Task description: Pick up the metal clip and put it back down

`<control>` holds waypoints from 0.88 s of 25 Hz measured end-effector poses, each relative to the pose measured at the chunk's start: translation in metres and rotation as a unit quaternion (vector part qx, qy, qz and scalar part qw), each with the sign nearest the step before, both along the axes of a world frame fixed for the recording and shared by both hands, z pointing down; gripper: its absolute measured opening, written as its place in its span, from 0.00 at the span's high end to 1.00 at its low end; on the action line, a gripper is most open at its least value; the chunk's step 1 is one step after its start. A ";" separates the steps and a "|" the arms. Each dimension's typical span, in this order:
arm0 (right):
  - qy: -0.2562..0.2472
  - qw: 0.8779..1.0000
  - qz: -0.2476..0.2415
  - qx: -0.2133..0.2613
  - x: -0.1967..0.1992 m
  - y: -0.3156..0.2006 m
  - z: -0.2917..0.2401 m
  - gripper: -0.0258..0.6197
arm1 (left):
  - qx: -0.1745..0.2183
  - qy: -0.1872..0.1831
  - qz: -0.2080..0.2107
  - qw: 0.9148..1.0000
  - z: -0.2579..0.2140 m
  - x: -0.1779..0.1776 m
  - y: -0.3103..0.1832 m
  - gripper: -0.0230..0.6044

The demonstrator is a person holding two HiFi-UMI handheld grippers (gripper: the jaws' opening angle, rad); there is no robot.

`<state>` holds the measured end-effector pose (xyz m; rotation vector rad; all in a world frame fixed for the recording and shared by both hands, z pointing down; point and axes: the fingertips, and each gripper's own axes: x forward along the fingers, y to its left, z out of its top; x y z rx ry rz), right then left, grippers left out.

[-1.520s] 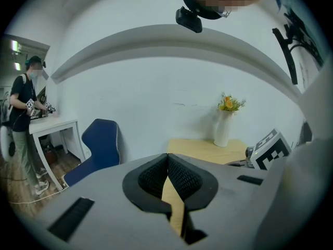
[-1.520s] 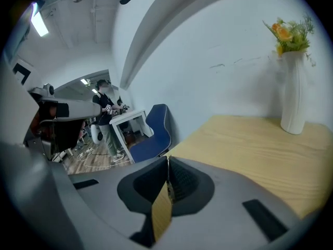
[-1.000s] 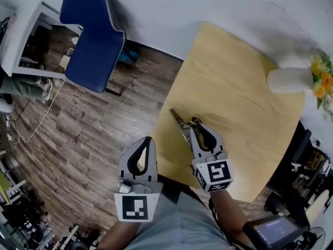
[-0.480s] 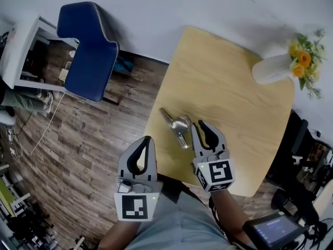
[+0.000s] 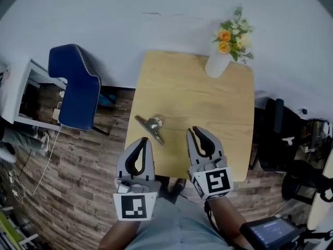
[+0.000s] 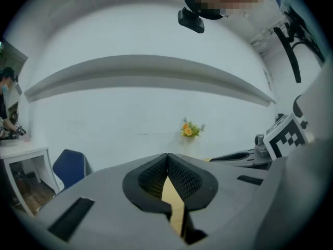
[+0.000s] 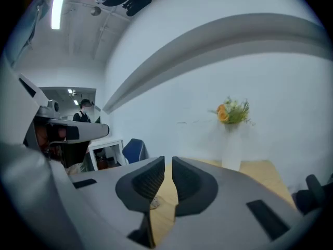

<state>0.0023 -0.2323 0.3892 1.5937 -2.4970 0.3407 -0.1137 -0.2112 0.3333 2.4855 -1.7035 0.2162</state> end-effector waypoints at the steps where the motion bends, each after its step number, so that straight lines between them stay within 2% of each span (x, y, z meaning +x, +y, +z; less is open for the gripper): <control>1: 0.001 1.000 0.010 0.012 0.010 0.010 -0.011 0.88 | 0.010 0.000 0.008 1.000 -0.009 0.009 0.007 0.93; 7: 0.016 0.995 0.073 0.069 0.074 0.064 -0.064 0.88 | 0.073 0.002 0.053 0.996 -0.059 0.059 0.043 0.93; 12: 0.024 0.989 0.113 0.094 0.113 0.100 -0.087 0.88 | 0.096 0.000 0.082 0.992 -0.079 0.092 0.067 0.93; 17: 0.021 0.985 0.136 0.107 0.134 0.126 -0.095 0.88 | 0.112 0.000 0.105 0.988 -0.091 0.116 0.086 0.93; 22: 0.028 0.984 0.133 0.117 0.139 0.138 -0.101 0.88 | 0.134 -0.010 0.112 0.985 -0.099 0.127 0.092 0.93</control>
